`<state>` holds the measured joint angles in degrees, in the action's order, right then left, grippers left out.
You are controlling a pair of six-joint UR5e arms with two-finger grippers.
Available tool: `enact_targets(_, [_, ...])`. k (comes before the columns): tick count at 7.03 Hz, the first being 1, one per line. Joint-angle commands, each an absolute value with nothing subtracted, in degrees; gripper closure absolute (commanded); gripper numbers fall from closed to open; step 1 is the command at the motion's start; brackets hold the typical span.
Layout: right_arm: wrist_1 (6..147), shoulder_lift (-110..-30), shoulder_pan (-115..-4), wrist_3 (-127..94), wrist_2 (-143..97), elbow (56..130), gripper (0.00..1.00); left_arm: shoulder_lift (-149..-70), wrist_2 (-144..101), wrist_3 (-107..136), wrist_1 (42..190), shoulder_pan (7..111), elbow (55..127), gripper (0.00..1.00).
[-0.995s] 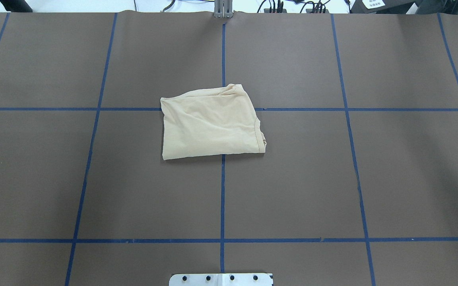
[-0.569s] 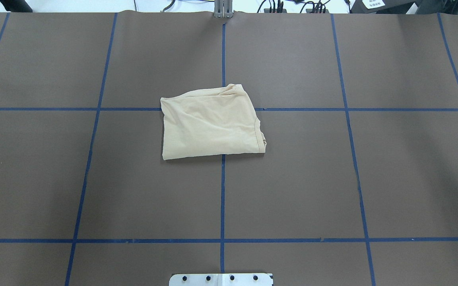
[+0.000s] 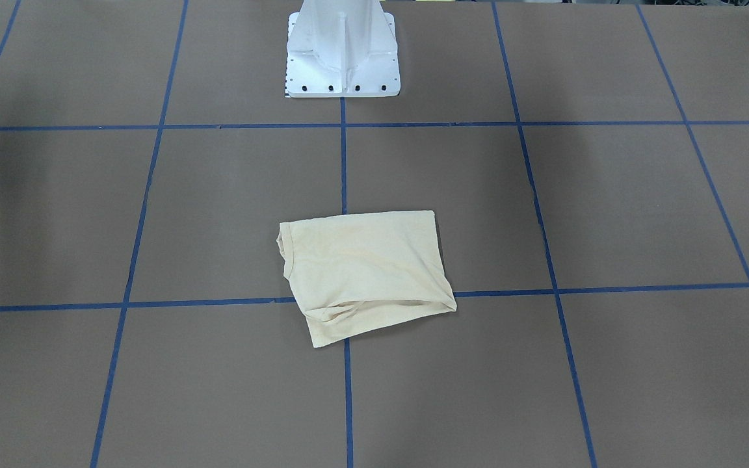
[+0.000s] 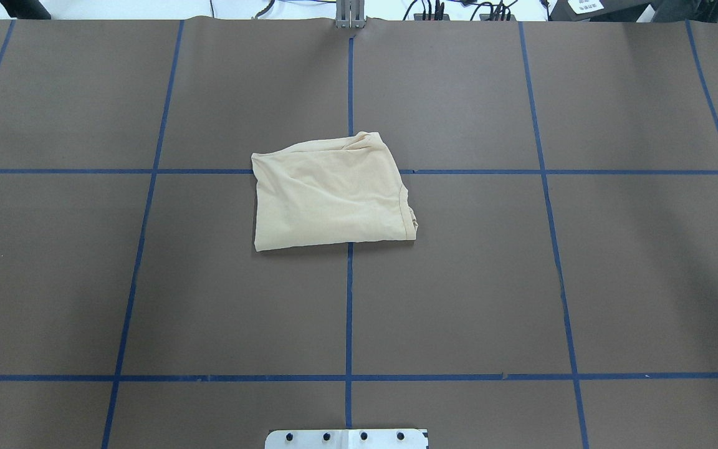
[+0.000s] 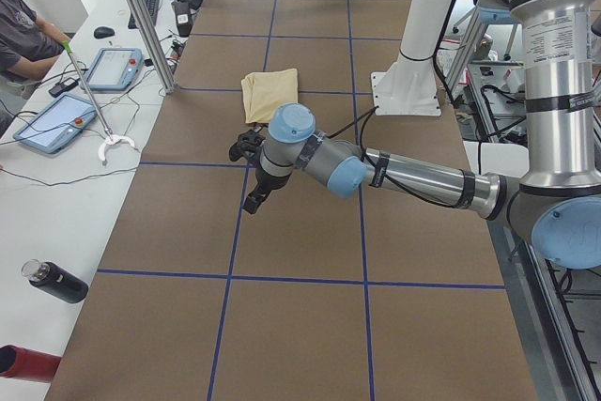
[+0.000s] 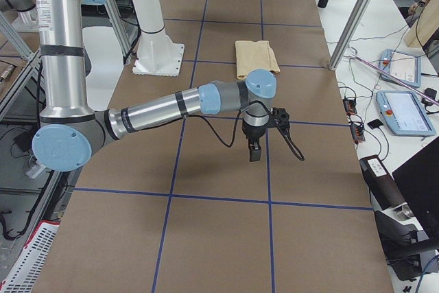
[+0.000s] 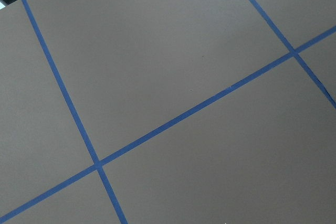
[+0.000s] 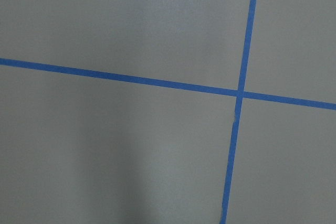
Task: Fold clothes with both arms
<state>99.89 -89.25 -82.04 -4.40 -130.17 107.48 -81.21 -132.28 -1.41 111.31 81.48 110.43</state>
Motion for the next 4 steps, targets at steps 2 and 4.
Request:
enact_targets(2, [99.93,-89.38,-82.0,-4.39,-130.17,107.49,0.0,-81.21,-132.27,-1.41,111.36,81.47,110.92,0.01])
enact_targets(4, [100.02,-89.39,-82.0,-4.39,-130.25,107.49,0.0,-81.21,-132.28,-1.41,111.36,81.39,111.0,0.01])
